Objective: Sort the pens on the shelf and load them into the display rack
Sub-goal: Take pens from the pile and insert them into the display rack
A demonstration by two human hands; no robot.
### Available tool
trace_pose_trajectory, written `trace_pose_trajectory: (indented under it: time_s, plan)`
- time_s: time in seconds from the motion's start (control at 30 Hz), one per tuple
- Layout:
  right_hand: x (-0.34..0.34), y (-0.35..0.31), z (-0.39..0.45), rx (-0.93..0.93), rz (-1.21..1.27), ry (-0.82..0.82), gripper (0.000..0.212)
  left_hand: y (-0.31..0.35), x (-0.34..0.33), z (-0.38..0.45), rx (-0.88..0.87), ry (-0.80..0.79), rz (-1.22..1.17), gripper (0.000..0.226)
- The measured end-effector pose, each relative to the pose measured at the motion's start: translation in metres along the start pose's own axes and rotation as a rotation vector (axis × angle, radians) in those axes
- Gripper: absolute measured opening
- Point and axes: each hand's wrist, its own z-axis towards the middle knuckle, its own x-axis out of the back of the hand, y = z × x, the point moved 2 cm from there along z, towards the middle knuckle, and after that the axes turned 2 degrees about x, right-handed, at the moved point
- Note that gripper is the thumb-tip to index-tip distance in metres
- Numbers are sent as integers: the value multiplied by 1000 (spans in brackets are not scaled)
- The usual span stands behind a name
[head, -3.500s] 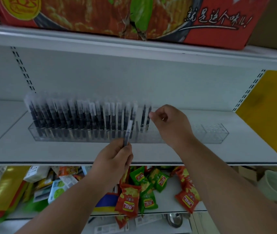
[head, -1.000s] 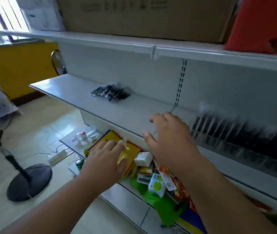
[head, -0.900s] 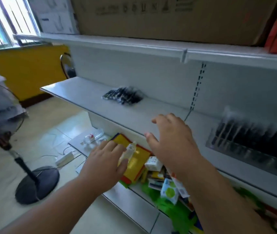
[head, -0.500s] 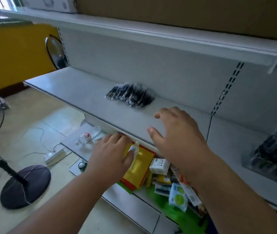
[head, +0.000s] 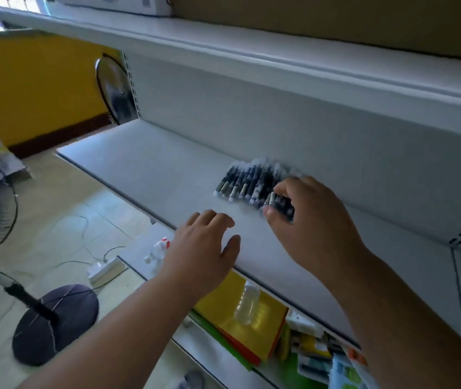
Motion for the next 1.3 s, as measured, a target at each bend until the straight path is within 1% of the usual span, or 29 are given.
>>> trace_pose_trajectory:
  time_s: [0.07, 0.17, 0.3, 0.37, 0.43, 0.53, 0.63, 0.7, 0.8, 0.87, 0.97, 1.1, 1.23, 1.3]
  plan:
    - [-11, -6, 14, -28, -16, 19, 33, -16, 0, 25, -61, -20, -20, 44]
    - [-25, -16, 33, -100, -41, 46, 34, -40, 0, 67, -142, -27, -66, 34]
    - [-41, -26, 53, -202, -39, 68, 34, -68, -2, 118, -151, -43, -93, 22]
    - [-47, -29, 59, -256, -34, 72, 33, -78, -7, 139, -104, -103, -71, 26]
    - [-50, -31, 60, -322, -38, 76, 33, -81, -12, 154, -76, -189, -51, 37]
    - [-49, -34, 62, -383, -60, 101, 34, -78, -18, 168, -117, -276, 0, 47]
    - [-48, -35, 61, -411, -75, 133, 36, -79, -19, 178, -145, -298, 29, 52]
    - [-48, -35, 57, -424, -80, 152, 34, -77, -19, 181, -160, -319, 62, 51]
    - [-49, -34, 54, -441, -86, 172, 34, -66, -17, 186, -185, -388, 115, 40]
    - [-51, -33, 55, -447, -90, 180, 33, -59, -16, 189, -193, -422, 160, 38]
    - [-52, -31, 54, -454, -93, 185, 33, -58, -18, 193, -206, -415, 179, 33]
    - [-51, -27, 50, -471, -88, 197, 32, -65, -19, 191, -184, -394, 97, 26]
    - [-53, -22, 48, -498, -67, 217, 29, -74, -12, 184, -158, -336, -23, 36]
    - [-55, -18, 48, -537, -42, 223, 25, -79, -10, 177, -149, -291, -166, 37]
